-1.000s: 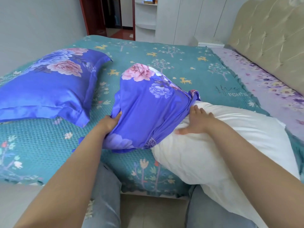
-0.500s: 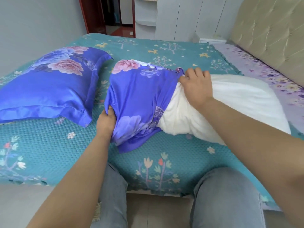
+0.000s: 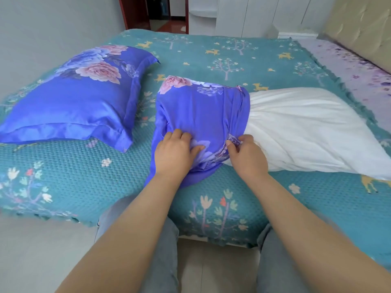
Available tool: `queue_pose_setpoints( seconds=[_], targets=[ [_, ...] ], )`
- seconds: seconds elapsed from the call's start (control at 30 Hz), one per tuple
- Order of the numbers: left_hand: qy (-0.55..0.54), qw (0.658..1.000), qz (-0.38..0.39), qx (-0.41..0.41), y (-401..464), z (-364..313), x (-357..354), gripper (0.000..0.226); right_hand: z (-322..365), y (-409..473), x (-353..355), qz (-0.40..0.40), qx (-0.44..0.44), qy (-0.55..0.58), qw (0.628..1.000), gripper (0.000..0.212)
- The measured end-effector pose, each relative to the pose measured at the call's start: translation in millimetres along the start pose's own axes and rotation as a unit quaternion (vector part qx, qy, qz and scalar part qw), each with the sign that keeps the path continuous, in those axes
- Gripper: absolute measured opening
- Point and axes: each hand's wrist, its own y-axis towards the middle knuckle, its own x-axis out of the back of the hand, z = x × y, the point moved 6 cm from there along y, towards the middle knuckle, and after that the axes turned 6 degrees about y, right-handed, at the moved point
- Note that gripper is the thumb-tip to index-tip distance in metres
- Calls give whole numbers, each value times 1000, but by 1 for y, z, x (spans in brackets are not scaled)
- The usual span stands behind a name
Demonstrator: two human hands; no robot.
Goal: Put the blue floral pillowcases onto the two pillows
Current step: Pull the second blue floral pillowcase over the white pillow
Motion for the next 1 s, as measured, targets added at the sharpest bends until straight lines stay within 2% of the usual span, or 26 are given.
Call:
queue_pose_setpoints(
  seconds=[0.07,0.17,0.23,0.37,0.47,0.53,0.6,0.63,0.7,0.73,0.8,0.87,0.93,1.0],
  targets=[
    [54,998,-39,-2,1,-8,6,45,-10,-1,-1,-40,8,69,997,33],
    [102,993,-58,-4,0,-19,13,35,-23,-2,1,-71,-44,187,979,28],
    [95,992,-78,-7,2,-23,20,26,-24,0,-6,-26,-76,241,967,26],
    [45,983,-174,-43,11,-45,45,29,-12,5,-21,87,-34,267,959,38],
    [25,979,-194,-54,16,-62,60,23,-3,1,-26,130,-2,359,924,45],
    [27,981,-186,-50,23,-67,63,20,4,1,-24,138,20,422,896,46],
    [29,984,-172,-37,34,-63,64,16,9,1,-18,98,34,450,887,41],
    [31,987,-154,-25,39,-57,62,14,8,2,-15,55,31,427,902,37],
    [35,995,-93,13,46,-39,49,12,6,3,-13,-24,22,299,954,30],
    [37,997,-57,28,45,-29,39,12,7,3,-16,-31,22,227,973,25],
    [43,999,-16,31,38,-18,23,12,13,4,-26,33,25,158,987,22],
    [12,1000,2,12,31,-19,17,13,17,3,-33,92,12,168,981,22],
    [-44,999,22,6,29,-21,17,13,17,4,-34,96,-1,200,975,13],
    [-57,995,84,3,25,-20,11,28,15,6,-31,89,-16,257,962,8]
  ],
)
